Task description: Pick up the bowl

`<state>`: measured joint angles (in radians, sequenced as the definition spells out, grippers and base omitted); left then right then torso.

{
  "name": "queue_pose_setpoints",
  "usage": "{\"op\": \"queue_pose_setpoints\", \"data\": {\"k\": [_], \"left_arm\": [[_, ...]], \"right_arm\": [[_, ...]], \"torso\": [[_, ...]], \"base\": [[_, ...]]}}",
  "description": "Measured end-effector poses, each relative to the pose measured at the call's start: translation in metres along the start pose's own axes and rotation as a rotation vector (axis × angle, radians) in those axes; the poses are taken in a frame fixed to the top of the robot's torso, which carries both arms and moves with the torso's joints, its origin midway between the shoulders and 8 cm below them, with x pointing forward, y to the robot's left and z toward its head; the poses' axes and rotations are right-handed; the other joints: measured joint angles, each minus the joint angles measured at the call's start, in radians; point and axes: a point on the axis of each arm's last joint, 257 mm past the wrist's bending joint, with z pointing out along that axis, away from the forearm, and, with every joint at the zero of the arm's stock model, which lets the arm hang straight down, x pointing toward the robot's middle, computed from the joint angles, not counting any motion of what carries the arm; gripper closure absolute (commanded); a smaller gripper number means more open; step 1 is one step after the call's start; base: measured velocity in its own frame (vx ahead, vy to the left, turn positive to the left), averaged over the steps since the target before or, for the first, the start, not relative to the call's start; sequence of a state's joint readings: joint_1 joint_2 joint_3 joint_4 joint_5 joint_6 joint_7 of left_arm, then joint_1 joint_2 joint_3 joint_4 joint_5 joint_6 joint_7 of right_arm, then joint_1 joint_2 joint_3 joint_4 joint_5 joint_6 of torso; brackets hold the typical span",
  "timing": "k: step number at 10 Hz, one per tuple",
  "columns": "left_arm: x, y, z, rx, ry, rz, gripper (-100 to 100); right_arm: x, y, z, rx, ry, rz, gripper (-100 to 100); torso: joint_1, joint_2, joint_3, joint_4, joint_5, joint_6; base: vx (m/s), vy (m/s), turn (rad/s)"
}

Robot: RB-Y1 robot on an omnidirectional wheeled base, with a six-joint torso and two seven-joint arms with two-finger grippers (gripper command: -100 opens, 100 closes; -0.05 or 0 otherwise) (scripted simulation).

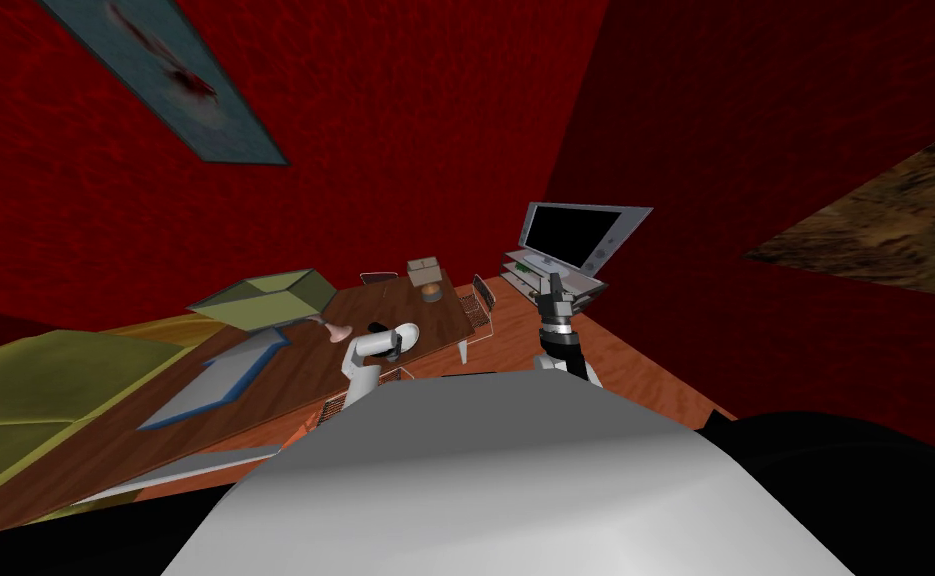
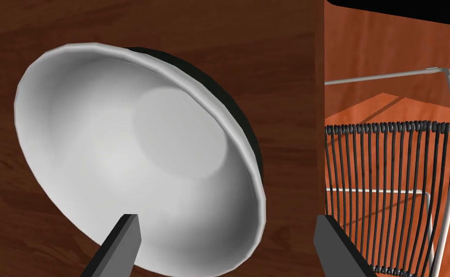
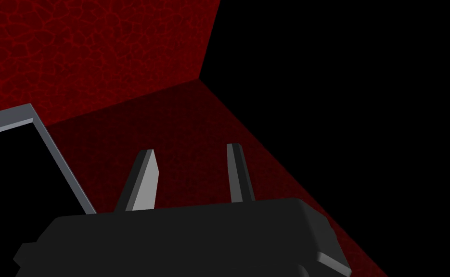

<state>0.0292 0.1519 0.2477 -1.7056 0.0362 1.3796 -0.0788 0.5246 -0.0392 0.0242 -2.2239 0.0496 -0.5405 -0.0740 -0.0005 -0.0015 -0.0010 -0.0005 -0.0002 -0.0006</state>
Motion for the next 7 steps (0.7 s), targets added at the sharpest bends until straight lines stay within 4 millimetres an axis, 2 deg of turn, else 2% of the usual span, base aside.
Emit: {"op": "queue_pose_setpoints", "data": {"k": [1, 5, 6, 7], "left_arm": [[0.0, 0.0, 0.0, 0.001, 0.0, 0.0, -100], [0.004, 0.004, 0.017, 0.0, 0.001, 0.002, -100], [0.004, 0.004, 0.017, 0.002, 0.001, 0.001, 100], [0.004, 0.004, 0.017, 0.002, 0.001, 0.001, 100]], "right_arm": [[0.0, 0.0, 0.0, 0.0, 0.0, 0.0, 0], [0.0, 0.0, 0.0, 0.0, 0.0, 0.0, 0], [0.0, 0.0, 0.0, 0.0, 0.0, 0.0, 0], [0.0, 0.0, 0.0, 0.0, 0.0, 0.0, 0]], "torso": [[0.0, 0.001, 0.001, 0.0, 0.0, 0.0], [0.001, 0.001, 0.0, 0.0, 0.0, 0.0], [0.0, 0.001, 0.001, 0.0, 0.0, 0.0], [0.0, 0.002, 0.001, 0.0, 0.0, 0.0]], "base": [[0.008, 0.007, 0.004], [0.014, 0.012, 0.002], [0.0, 0.0, 0.0], [-0.005, -0.001, 0.009]]}}
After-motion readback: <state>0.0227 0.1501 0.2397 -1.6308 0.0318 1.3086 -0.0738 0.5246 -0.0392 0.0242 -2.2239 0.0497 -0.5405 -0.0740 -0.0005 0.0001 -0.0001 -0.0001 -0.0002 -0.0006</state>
